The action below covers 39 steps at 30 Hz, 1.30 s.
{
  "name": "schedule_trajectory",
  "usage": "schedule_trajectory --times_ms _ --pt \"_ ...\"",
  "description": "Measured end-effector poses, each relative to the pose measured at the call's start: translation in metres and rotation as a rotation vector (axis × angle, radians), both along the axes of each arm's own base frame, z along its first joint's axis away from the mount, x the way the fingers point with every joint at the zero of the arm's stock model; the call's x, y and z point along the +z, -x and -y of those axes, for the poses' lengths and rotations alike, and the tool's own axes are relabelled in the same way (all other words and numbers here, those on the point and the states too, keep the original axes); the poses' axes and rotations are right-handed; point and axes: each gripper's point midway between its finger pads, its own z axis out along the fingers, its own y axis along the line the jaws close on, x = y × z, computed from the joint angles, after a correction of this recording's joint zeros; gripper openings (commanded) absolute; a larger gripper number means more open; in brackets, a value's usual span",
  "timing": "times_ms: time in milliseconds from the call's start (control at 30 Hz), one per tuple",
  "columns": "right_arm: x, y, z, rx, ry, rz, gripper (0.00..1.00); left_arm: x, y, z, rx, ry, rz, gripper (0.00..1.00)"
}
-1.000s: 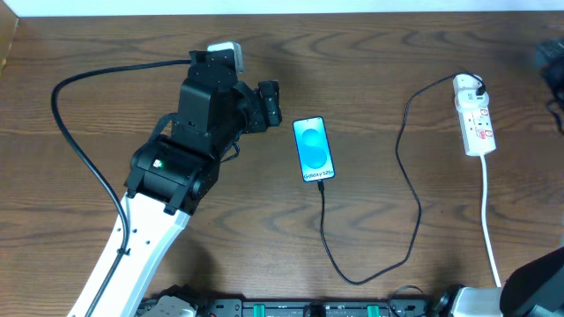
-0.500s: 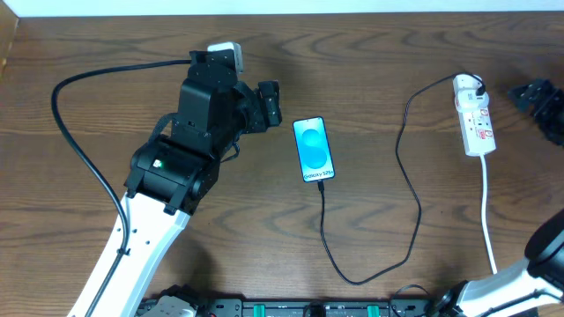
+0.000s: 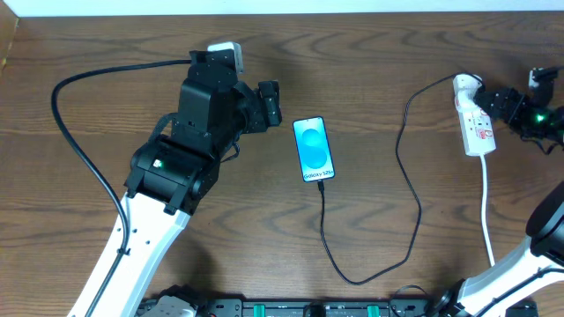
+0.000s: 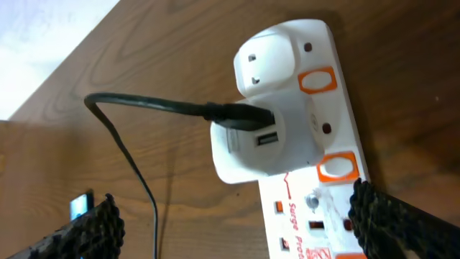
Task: Plug charger to phone and switch on socket
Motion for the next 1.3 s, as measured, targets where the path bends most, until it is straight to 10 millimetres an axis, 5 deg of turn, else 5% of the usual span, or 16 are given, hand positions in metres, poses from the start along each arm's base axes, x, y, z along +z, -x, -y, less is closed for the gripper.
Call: schedule_trajectory --times_ms 300,1033,1300 --pt "-0.007 -0.011 -0.02 0.038 0.079 -0.016 0.99 0.0 0.0 0.0 0.0 0.0 0.0 0.89" --pt "-0.015 -0.021 0.001 -0.067 0.162 -0.046 0.99 0.0 0.0 0.0 0.0 0.0 0.0 0.89" --pt "-0.037 -0.028 -0.014 -0.044 0.109 -0.069 0.99 0.0 0.0 0.0 0.0 0.0 0.0 0.89"
